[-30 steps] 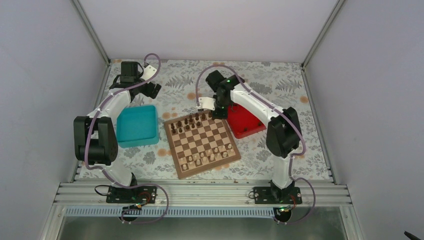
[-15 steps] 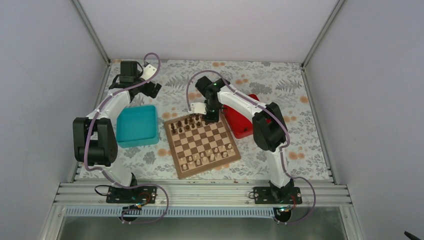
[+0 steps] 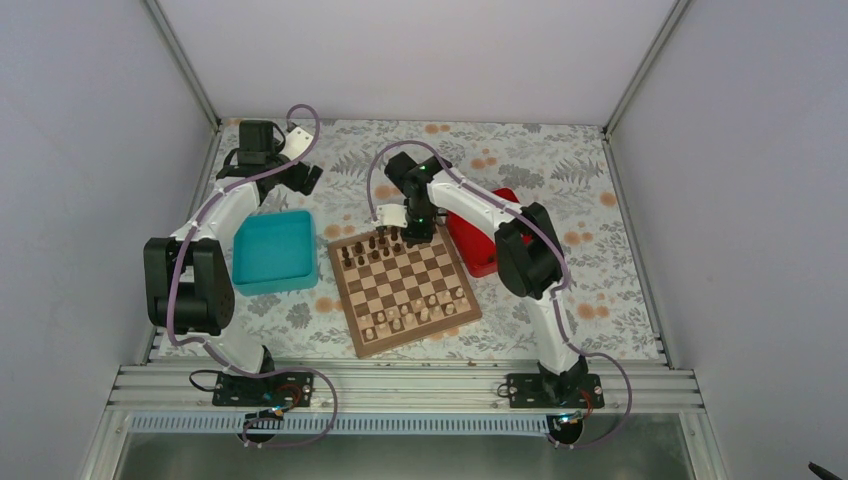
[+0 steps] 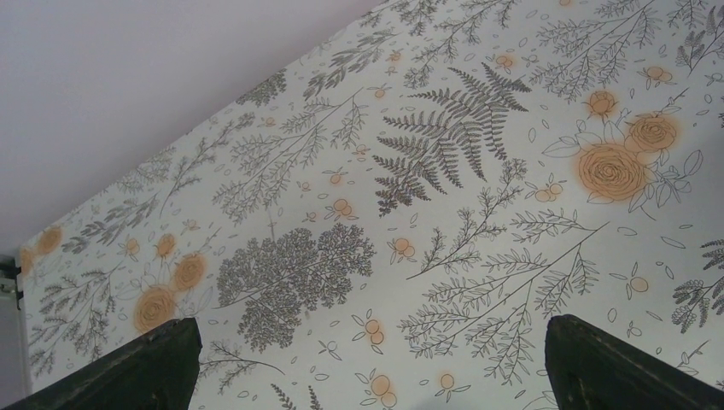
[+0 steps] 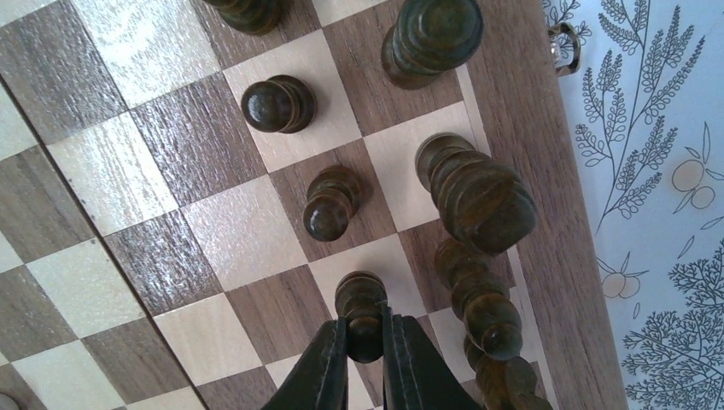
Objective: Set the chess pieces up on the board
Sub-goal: Place the chess piece on the chessboard.
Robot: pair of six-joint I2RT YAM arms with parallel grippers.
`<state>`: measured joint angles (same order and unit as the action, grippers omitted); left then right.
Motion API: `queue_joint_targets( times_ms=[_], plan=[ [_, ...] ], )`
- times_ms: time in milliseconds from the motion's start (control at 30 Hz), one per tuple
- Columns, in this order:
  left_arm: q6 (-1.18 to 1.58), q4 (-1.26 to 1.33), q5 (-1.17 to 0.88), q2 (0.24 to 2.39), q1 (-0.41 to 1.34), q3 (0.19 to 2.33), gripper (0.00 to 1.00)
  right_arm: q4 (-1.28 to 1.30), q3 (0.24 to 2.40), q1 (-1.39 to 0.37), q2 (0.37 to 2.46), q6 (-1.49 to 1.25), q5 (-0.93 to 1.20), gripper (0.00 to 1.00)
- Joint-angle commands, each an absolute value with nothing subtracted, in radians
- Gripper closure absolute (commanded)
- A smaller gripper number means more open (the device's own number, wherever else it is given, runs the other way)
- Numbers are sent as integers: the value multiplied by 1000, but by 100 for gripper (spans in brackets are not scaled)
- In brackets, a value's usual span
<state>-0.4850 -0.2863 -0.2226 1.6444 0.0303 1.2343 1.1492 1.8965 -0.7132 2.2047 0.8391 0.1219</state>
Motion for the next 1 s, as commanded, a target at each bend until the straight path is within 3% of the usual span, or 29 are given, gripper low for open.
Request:
queue_joint_targets(
  times_ms=[0,333,700,967],
  plan=[
    [-479,-275,-252,1617,34,1239,0,1161,1926,-717,2231,828,111,90],
    [-480,-272,-253,1620,34,1236,0,1162,1917,-716,2241,830,114,88],
    [-482,-274,-251,1618,34,1236,0,1180,1904,-704,2185,817,93,74],
    [-477,-276,-262,1610,34,1232,0,1285,1905,-689,2026,790,81,64]
  ],
)
